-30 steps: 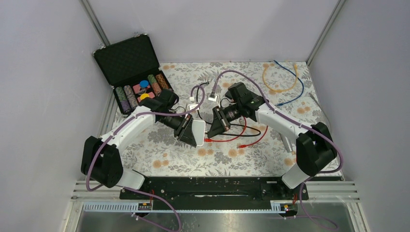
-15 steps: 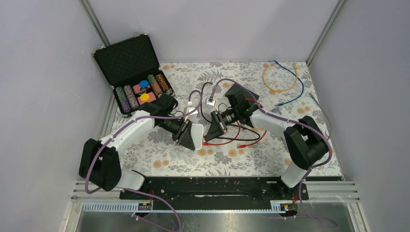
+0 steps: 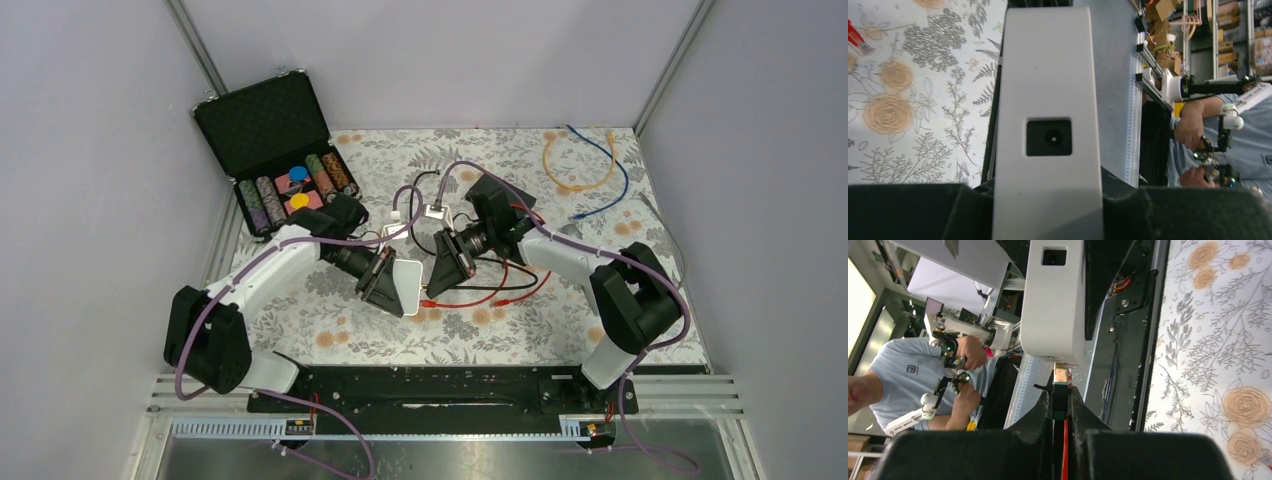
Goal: Insert the plug into the switch port
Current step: Insert the connector into the switch port.
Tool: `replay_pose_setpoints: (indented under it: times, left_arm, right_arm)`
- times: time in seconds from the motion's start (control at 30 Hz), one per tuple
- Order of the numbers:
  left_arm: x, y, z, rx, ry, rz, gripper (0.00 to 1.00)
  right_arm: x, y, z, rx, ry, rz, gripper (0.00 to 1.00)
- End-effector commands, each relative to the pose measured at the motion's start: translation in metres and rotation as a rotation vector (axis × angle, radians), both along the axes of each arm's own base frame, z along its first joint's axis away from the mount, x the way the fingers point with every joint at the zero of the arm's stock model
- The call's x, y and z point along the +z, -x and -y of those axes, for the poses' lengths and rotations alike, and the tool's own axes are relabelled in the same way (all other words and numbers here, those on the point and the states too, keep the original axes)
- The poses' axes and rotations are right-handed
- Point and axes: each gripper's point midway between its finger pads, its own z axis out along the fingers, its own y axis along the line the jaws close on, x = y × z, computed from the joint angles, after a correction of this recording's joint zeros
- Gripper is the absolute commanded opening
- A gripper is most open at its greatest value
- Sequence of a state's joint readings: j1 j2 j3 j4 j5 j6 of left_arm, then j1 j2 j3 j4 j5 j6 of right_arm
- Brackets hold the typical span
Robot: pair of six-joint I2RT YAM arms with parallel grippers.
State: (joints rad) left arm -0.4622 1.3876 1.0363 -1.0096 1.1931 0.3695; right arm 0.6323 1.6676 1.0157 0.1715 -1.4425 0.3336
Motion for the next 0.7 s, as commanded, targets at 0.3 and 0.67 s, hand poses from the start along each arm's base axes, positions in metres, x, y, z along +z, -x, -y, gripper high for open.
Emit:
replay_pose_setpoints:
  times: [0.3,0.67]
  left_arm:
    - [0.028,0.02,0.055,-0.314,0.254,0.221,0.0]
    - [0.044,0.013,0.065,-0.182,0.369,0.258,0.0]
  right_arm:
    - [0.043,-0.027,-0.083,-0.202,-0.069,0.45,0.0]
    - [0.053,-0.024,-0.083,-0.288,-0.225,0.459,0.0]
